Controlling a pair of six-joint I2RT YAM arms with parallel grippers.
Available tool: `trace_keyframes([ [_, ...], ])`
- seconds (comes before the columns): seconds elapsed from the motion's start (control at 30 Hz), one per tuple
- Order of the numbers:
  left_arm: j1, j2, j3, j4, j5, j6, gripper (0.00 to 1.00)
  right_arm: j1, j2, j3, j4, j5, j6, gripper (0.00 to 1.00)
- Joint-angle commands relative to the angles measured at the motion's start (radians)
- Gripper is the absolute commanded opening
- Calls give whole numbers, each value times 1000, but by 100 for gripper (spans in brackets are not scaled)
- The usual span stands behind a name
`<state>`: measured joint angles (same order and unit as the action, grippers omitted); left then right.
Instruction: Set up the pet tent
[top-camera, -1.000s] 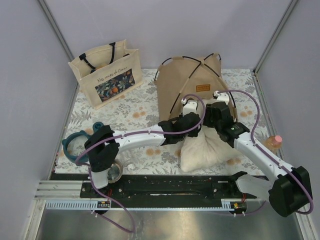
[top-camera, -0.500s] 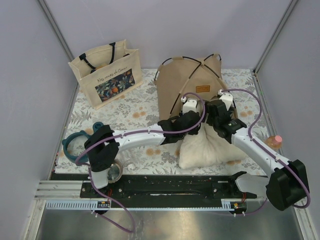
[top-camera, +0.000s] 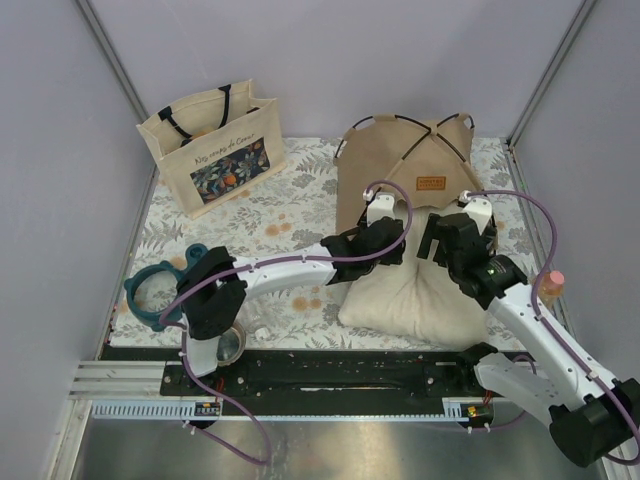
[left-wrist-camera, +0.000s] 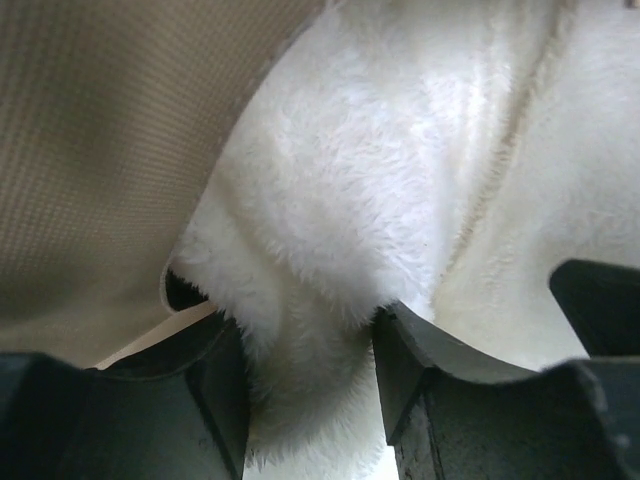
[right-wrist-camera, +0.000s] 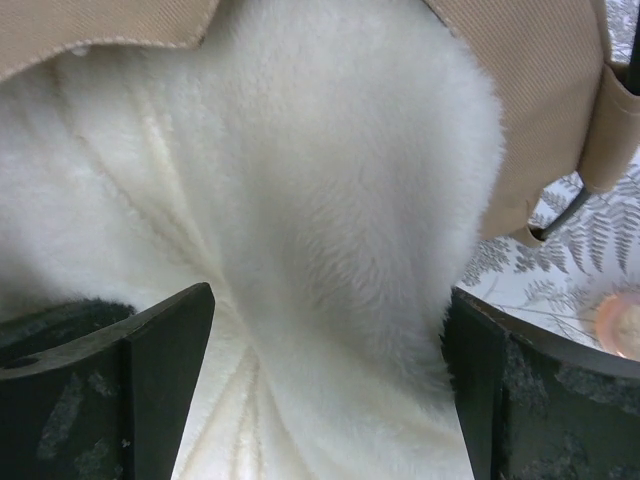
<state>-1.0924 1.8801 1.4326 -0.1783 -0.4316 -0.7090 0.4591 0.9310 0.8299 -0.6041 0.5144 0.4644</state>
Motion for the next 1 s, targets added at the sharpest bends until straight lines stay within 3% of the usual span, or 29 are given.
trace_keyframes([
  [0.0,-1,14,57,31,-24,-76,49,10,-34,66,-124,50,-7,99],
  [0.27,-1,36,98,13,-1,-95,49,10,-58,78,-276,180,13,100],
  [0.33,-1,27,94,22,19,-90,58,10,-98,57,-246,152,8,99],
  [0.47,-3,-24,59,60,63,-61,99,10,-161,-37,-155,58,20,99],
  [0.7,-4,-151,-75,106,126,-27,99,10,-132,-100,-100,-48,62,99],
  [0.97,-26,-303,-257,102,108,-24,99,10,-190,-107,-109,-56,79,99],
])
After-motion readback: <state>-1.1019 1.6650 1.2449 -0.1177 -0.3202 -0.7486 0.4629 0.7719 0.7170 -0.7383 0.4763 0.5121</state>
